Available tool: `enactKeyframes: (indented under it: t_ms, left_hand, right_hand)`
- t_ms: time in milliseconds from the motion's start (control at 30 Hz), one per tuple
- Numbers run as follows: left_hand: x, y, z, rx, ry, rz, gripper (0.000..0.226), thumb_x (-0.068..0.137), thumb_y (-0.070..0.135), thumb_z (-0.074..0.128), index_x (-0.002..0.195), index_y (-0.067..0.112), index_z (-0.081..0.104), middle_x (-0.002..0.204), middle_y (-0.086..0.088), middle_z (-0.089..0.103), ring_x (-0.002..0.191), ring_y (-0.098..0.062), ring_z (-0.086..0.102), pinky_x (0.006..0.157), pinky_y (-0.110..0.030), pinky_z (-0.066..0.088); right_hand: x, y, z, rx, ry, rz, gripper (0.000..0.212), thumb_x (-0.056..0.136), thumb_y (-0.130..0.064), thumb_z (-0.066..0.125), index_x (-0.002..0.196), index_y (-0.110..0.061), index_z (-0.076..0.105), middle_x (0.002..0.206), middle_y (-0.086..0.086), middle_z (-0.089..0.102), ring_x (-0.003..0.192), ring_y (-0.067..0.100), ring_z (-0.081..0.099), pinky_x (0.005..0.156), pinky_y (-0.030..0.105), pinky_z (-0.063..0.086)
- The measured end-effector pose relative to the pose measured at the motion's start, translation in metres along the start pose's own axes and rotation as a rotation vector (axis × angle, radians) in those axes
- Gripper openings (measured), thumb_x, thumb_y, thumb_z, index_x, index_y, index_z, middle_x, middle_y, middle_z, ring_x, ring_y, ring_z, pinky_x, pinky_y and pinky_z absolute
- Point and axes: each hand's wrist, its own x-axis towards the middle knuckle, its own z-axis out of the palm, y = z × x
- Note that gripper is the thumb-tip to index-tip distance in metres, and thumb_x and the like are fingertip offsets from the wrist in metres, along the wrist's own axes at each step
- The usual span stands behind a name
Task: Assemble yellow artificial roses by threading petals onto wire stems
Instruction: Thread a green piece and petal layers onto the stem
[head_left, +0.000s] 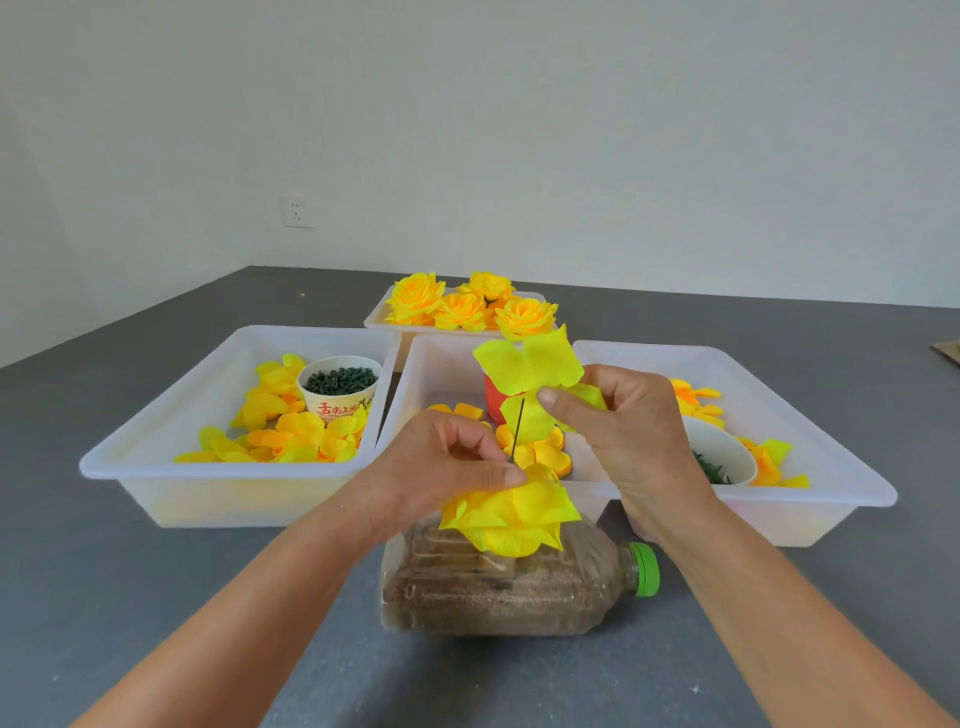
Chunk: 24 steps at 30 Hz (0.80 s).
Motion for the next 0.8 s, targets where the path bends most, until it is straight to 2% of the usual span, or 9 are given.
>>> enactKeyframes:
  t_ms: [133, 200, 267, 367, 400, 500, 600, 667, 800]
  left_hand:
    - [-0.0003, -0.0011, 0.0005, 0.009, 0.011, 0.011, 0.011, 0.072, 0.002, 0.073, 0.064, 0.008, 0.067, 0.066, -0.003, 0.062, 0.063, -0.012, 0.056, 0.06, -0.022, 0.047]
    - [-0.0006, -0.0015, 0.0003, -0.001, 0.012, 0.008, 0.01, 0.072, 0.002, 0.073, 0.066, 0.007, 0.067, 0.07, -0.007, 0.062, 0.065, -0.014, 0.056, 0.061, -0.021, 0.047]
    - [-0.0006, -0.0015, 0.0004, -0.001, 0.014, 0.002, 0.009, 0.072, 0.001, 0.072, 0.066, 0.006, 0.067, 0.071, -0.01, 0.062, 0.067, -0.016, 0.056, 0.06, -0.021, 0.048]
    - [-0.0004, -0.0023, 0.0004, -0.001, 0.023, -0.003, 0.013, 0.072, 0.002, 0.073, 0.063, 0.009, 0.068, 0.067, -0.006, 0.063, 0.062, -0.011, 0.057, 0.059, -0.02, 0.048]
    - [-0.0004, -0.0026, 0.0004, 0.002, 0.027, -0.004, 0.013, 0.071, 0.003, 0.074, 0.062, 0.011, 0.068, 0.066, -0.005, 0.064, 0.062, -0.011, 0.057, 0.059, -0.021, 0.048]
    - [0.0002, -0.004, 0.0002, 0.013, 0.039, -0.01, 0.01, 0.07, 0.006, 0.075, 0.063, 0.012, 0.07, 0.071, -0.008, 0.066, 0.069, -0.017, 0.059, 0.064, -0.025, 0.05]
    - [0.0005, -0.0043, 0.0011, 0.01, 0.045, -0.012, 0.006, 0.065, 0.014, 0.077, 0.064, 0.012, 0.071, 0.074, -0.007, 0.066, 0.071, -0.017, 0.06, 0.066, -0.027, 0.051]
    - [0.0004, -0.0045, 0.001, 0.007, 0.051, -0.019, 0.008, 0.063, 0.016, 0.077, 0.064, 0.011, 0.071, 0.071, -0.003, 0.067, 0.069, -0.015, 0.06, 0.065, -0.025, 0.052]
    - [-0.0008, -0.0044, 0.001, -0.006, 0.065, -0.037, 0.017, 0.056, 0.025, 0.076, 0.064, 0.011, 0.071, 0.068, -0.002, 0.067, 0.066, -0.012, 0.061, 0.063, -0.023, 0.052]
  right_hand:
    - [-0.0043, 0.0018, -0.0012, 0.022, -0.008, 0.006, 0.02, 0.078, -0.013, 0.072, 0.08, 0.007, 0.068, 0.085, 0.04, 0.059, 0.067, 0.027, 0.054, 0.069, 0.055, 0.049]
    - [-0.0042, 0.0042, -0.0021, 0.038, -0.019, -0.001, 0.022, 0.078, -0.013, 0.072, 0.082, 0.008, 0.068, 0.086, 0.042, 0.058, 0.07, 0.048, 0.059, 0.072, 0.06, 0.047]
    - [-0.0032, 0.0055, -0.0028, 0.057, -0.037, -0.002, 0.022, 0.079, -0.013, 0.071, 0.084, 0.008, 0.067, 0.087, 0.041, 0.059, 0.08, 0.057, 0.054, 0.072, 0.062, 0.048]
    - [-0.003, 0.0037, -0.0027, 0.103, -0.071, -0.007, 0.012, 0.08, -0.01, 0.07, 0.085, 0.0, 0.071, 0.087, 0.031, 0.067, 0.083, 0.051, 0.061, 0.074, 0.056, 0.05]
    - [-0.003, 0.0029, -0.0026, 0.129, -0.084, -0.015, 0.007, 0.08, -0.008, 0.069, 0.085, -0.004, 0.072, 0.086, 0.024, 0.07, 0.082, 0.044, 0.065, 0.075, 0.052, 0.053]
    - [-0.0027, 0.0017, -0.0014, 0.189, -0.125, -0.045, 0.015, 0.08, -0.003, 0.067, 0.087, -0.015, 0.074, 0.086, 0.008, 0.074, 0.081, 0.022, 0.07, 0.075, 0.036, 0.057]
    - [-0.0028, 0.0037, -0.0027, 0.217, -0.156, -0.045, 0.012, 0.079, -0.008, 0.068, 0.089, -0.012, 0.074, 0.088, 0.01, 0.074, 0.084, 0.029, 0.069, 0.077, 0.042, 0.055]
    - [-0.0036, 0.006, -0.0043, 0.228, -0.174, -0.035, 0.02, 0.074, -0.021, 0.07, 0.091, -0.009, 0.074, 0.089, 0.012, 0.074, 0.088, 0.037, 0.067, 0.079, 0.048, 0.054]
    - [-0.0047, 0.0054, -0.0055, 0.212, -0.203, -0.06, 0.024, 0.069, -0.031, 0.07, 0.089, -0.018, 0.075, 0.089, 0.006, 0.074, 0.088, 0.032, 0.069, 0.079, 0.042, 0.055]
